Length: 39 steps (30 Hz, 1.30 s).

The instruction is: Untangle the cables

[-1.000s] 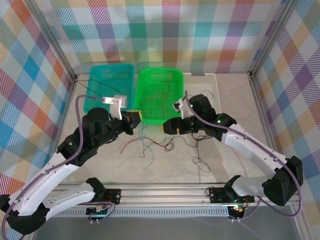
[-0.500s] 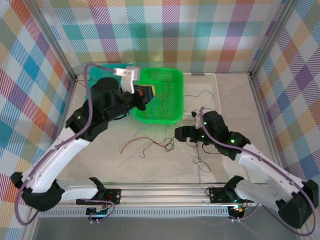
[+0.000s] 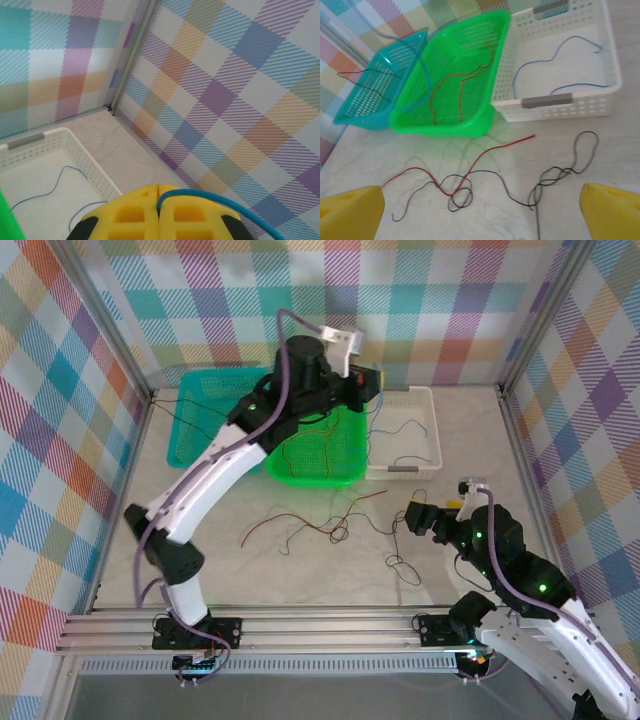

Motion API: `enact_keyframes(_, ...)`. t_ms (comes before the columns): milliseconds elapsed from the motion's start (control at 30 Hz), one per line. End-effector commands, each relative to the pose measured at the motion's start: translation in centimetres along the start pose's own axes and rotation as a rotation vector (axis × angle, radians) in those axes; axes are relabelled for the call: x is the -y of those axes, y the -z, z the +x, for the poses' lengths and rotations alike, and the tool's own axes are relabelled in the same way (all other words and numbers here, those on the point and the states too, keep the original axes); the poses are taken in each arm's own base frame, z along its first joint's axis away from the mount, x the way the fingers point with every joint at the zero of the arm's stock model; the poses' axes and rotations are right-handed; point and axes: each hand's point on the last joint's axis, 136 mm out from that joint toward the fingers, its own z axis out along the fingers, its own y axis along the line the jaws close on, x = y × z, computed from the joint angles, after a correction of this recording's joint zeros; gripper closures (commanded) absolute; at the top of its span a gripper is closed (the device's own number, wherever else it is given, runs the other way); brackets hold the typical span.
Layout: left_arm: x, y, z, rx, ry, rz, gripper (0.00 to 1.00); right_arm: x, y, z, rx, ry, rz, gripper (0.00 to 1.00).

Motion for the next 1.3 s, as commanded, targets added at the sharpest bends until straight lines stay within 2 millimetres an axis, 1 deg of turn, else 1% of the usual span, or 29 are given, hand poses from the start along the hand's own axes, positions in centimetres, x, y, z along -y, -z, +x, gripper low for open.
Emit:
enact_keyframes(0,0.8,-3.4,-0.2,0.012,-0.026,0.078,1.00,1.6,1.2,0.0,0.001,0.033,0.073,0.00)
enact_keyframes(133,-0.8,-8.2,1.0,0.001,-0.024,0.074,1.00,1.8,2.0,0.1,-0.006,0.063,0.070,0.00)
enact_keyframes(233,-2.3,-11.1,1.9,0.000,-0.012,0.065,1.00,1.6,2.5,0.2,-0.004,0.084,0.046,0.00)
enact_keyframes(267,-2.6,-11.7,2.1,0.007,-0.012,0.059,1.00,1.5,2.6,0.3,-0.004,0.090,0.032,0.00)
enact_keyframes(433,-6.5,-14.9,4.3,0.026,0.013,-0.012,1.00,1.1,3.4,1.0,-0.009,0.098,-0.027,0.00)
enact_keyframes(567,-9.0,-17.0,6.5,0.018,0.042,-0.052,1.00,0.5,3.8,1.3,-0.009,0.102,-0.077,0.00)
enact_keyframes(733,-11.4,-19.3,10.5,-0.037,0.079,-0.090,1.00,0.3,3.4,1.7,-0.021,0.108,-0.091,0.00)
enact_keyframes(833,-12.8,-20.2,12.8,-0.074,0.080,-0.127,1.00,0.2,3.1,1.9,-0.029,0.109,-0.093,0.00)
enact_keyframes(900,-13.6,-20.4,13.6,-0.084,0.083,-0.145,1.00,0.2,3.2,1.9,-0.029,0.111,-0.094,0.00)
enact_keyframes(967,-13.4,-20.1,12.8,-0.072,0.073,-0.153,1.00,0.3,3.3,1.9,-0.025,0.112,-0.092,0.00)
enact_keyframes(1000,-13.2,-19.6,11.7,-0.057,0.071,-0.158,1.00,0.3,3.3,1.9,-0.022,0.111,-0.093,0.00)
enact_keyframes(1067,-11.9,-18.5,9.4,-0.018,0.060,-0.136,1.00,0.3,3.3,1.9,-0.020,0.111,-0.093,0.00)
enact_keyframes(1200,-8.9,-15.5,3.9,0.071,0.023,-0.103,1.00,0.3,3.0,1.9,-0.024,0.115,-0.088,0.00)
enact_keyframes(1267,-7.6,-14.1,1.9,0.102,0.001,-0.089,1.00,0.3,2.9,2.0,-0.026,0.118,-0.087,0.00)
